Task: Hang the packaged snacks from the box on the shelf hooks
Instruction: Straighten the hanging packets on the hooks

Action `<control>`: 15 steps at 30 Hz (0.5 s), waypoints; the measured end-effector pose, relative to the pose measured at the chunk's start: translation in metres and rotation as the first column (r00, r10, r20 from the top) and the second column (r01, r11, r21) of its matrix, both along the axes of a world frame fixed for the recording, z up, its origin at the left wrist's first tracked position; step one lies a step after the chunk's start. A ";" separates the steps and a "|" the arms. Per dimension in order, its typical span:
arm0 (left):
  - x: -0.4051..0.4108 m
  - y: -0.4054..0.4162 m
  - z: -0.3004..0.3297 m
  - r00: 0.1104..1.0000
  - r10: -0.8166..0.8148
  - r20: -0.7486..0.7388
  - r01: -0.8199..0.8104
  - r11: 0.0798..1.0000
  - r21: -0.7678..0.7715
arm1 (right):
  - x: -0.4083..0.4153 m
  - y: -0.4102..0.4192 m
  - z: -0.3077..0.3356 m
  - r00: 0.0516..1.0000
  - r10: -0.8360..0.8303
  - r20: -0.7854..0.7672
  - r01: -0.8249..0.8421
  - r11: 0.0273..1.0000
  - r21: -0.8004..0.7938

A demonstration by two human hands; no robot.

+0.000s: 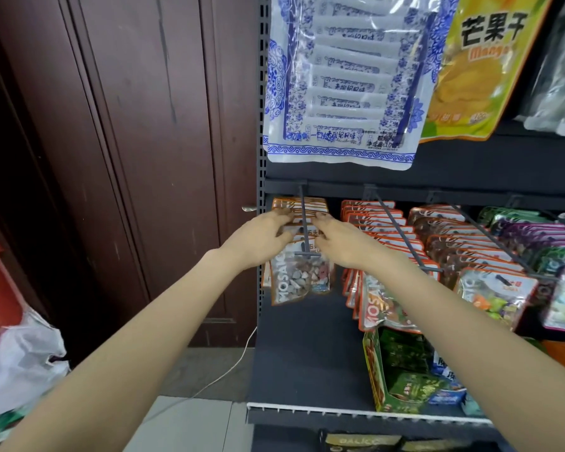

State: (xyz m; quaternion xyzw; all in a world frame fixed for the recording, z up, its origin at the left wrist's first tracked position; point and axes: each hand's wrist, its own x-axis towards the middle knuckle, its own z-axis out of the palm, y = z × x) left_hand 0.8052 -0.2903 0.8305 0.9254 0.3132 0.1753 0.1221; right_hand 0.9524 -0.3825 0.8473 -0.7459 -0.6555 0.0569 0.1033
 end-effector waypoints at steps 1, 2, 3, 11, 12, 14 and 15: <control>-0.005 -0.003 -0.004 0.997 -0.032 0.063 0.031 0.999 0.029 | 0.001 -0.004 -0.003 1.000 0.021 0.008 -0.021 0.999 0.033; -0.009 -0.005 -0.007 0.992 -0.067 0.108 0.063 0.997 0.045 | 0.002 -0.008 -0.007 0.999 0.039 0.010 -0.040 0.997 0.063; -0.014 -0.007 -0.010 0.987 -0.102 0.126 0.095 0.994 0.054 | 0.003 -0.011 -0.011 0.999 0.053 0.007 -0.054 0.995 0.087; -0.023 -0.010 -0.026 0.992 -0.114 -0.048 0.124 0.919 0.373 | -0.002 -0.026 -0.027 0.995 0.062 0.082 -0.074 0.985 0.158; -0.023 -0.013 -0.028 0.993 -0.106 -0.048 0.117 0.923 0.367 | -0.004 -0.028 -0.028 0.994 0.060 0.094 -0.073 0.986 0.151; -0.024 -0.016 -0.030 0.994 -0.102 -0.031 0.106 0.938 0.331 | -0.007 -0.032 -0.029 0.993 0.047 0.108 -0.063 0.987 0.148; -0.025 -0.017 -0.031 0.995 -0.096 -0.029 0.100 0.938 0.332 | -0.009 -0.033 -0.029 0.993 0.041 0.114 -0.058 0.986 0.153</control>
